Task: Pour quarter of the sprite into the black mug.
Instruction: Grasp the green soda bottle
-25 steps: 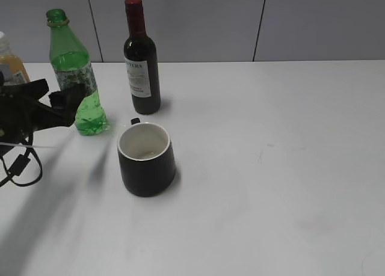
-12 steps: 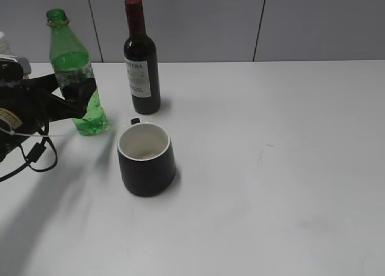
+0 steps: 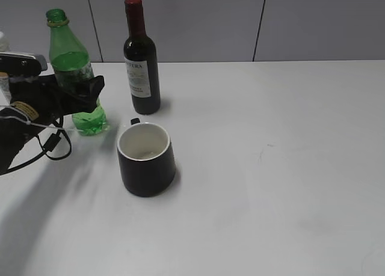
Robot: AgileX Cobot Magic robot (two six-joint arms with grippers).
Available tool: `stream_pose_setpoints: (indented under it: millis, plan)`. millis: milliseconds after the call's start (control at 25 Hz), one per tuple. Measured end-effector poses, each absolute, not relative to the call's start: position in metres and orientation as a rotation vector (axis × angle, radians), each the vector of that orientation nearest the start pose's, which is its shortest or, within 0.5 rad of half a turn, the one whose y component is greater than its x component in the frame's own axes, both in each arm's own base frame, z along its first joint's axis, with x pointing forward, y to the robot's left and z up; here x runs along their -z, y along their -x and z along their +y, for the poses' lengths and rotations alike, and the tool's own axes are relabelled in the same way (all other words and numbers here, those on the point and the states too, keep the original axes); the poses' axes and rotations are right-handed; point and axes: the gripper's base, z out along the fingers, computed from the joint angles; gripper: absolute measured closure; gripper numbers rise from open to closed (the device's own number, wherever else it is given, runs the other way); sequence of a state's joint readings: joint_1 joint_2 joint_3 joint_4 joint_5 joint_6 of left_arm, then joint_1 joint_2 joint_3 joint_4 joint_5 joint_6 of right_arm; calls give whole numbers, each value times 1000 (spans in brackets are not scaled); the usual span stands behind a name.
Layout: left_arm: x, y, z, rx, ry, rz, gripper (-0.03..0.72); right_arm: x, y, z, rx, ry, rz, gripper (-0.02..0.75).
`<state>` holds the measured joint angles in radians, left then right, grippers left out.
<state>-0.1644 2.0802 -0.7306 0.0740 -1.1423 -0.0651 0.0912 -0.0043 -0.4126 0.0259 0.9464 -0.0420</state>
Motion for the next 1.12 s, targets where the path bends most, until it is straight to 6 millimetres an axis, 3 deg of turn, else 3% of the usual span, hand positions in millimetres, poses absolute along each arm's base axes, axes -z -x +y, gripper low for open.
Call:
stream_pose_setpoints:
  millis: [400, 680, 1000, 1120]
  plan:
    - [-98, -357, -65, 205, -159, 1696, 29, -262, -8, 3, -62, 132, 2009, 148]
    - [-103, -366, -67, 208, -160, 1665, 57, -262, -8, 3, -62, 132, 2009, 148]
    - [-96, -367, -71, 222, -185, 1660, 211, -262, -8, 3, -62, 132, 2009, 148]
    - [-97, -367, -74, 226, -189, 1658, 215, -262, -8, 3, -62, 132, 2009, 148]
